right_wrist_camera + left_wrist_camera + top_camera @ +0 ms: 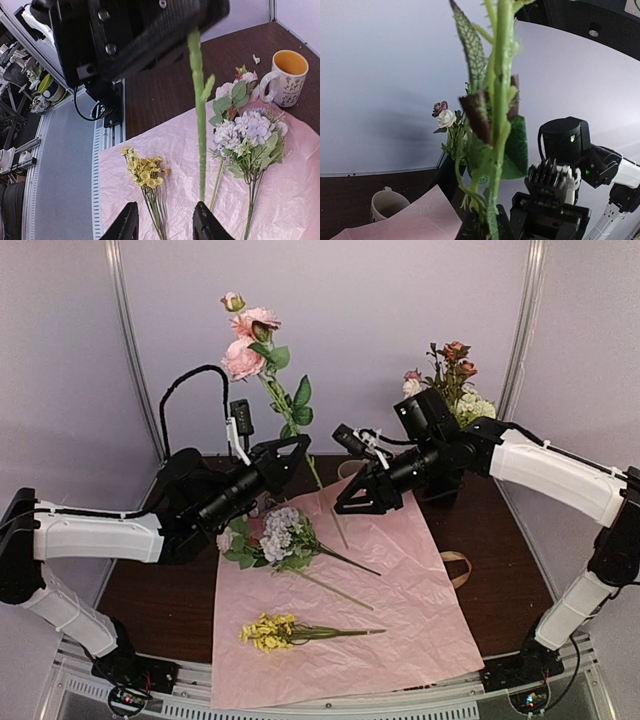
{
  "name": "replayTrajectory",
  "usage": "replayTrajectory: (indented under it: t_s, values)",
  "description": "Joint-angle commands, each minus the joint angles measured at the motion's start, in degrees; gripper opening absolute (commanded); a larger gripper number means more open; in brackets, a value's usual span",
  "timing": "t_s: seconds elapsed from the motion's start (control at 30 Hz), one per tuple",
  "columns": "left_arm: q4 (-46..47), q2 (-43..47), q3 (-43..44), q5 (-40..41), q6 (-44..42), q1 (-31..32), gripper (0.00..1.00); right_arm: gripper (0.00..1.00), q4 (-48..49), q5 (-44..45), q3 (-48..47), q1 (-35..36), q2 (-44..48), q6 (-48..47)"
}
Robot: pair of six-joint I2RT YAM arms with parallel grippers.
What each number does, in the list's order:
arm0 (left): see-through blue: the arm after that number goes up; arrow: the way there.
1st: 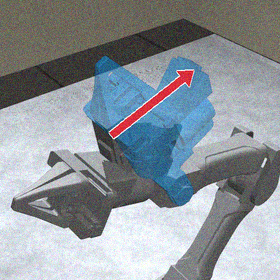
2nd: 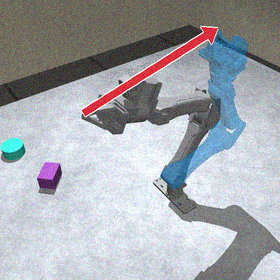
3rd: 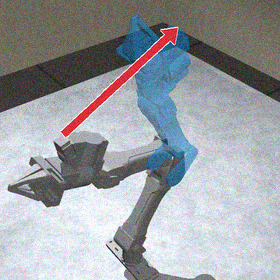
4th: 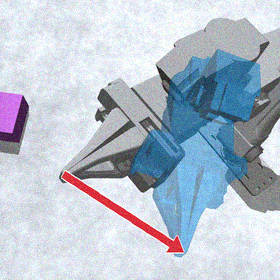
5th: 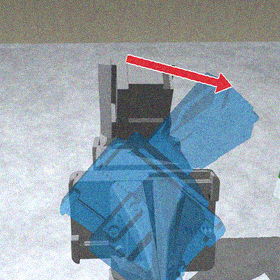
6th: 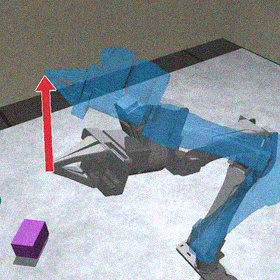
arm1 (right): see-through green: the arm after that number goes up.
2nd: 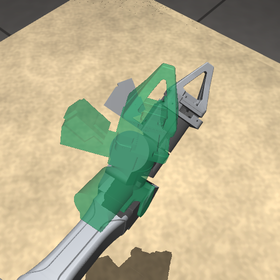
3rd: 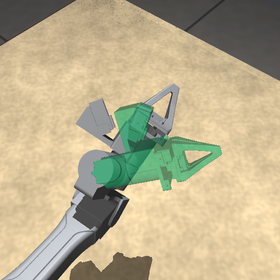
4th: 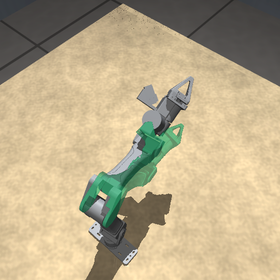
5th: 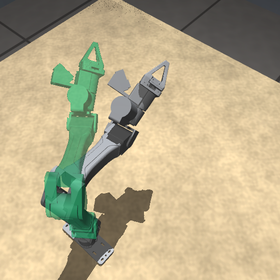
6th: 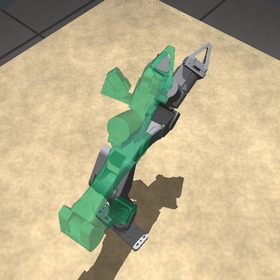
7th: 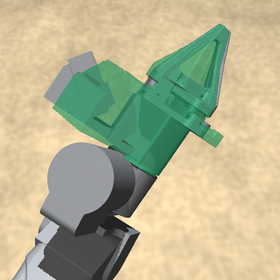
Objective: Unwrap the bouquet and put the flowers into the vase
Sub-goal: Pass from the right arm to the left, then pass from the left arm to the right
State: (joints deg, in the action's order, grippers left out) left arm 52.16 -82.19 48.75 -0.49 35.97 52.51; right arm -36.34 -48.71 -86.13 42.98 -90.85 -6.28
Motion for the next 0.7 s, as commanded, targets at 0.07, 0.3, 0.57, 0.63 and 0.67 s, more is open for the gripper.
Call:
replayTrajectory:
  t_s: [0.07, 0.3, 0.57, 0.63, 0.67]
  values:
    - [-7.5, -1.71, 2.83, -4.39, -2.82, -0.3, 0.0, 0.41, -2.57, -0.67, -10.31, -3.92, 2.24, -1.39]
    - [-12.08, -4.92, 7.2, -10.96, -3.31, 0.12, 0.0, 0.41, 1.15, -0.24, -19.33, -3.82, -1.85, 4.64]
    - [-15.83, -6.89, 11.08, -13.43, -3.29, 0.49, 0.0, 0.41, 0.41, -0.57, -22.5, -2.85, -5.41, 5.67]
    - [-15.87, -7.2, 11.62, -13.96, -3.34, 0.56, 0.0, 0.4, 0.4, 0.06, -22.48, -2.66, -5.85, 5.83]
    - [-15.86, -7.4, 11.79, -14.27, -3.33, 0.57, 0.0, 0.39, 0.39, 0.44, -22.39, -2.63, -6.0, 5.84]
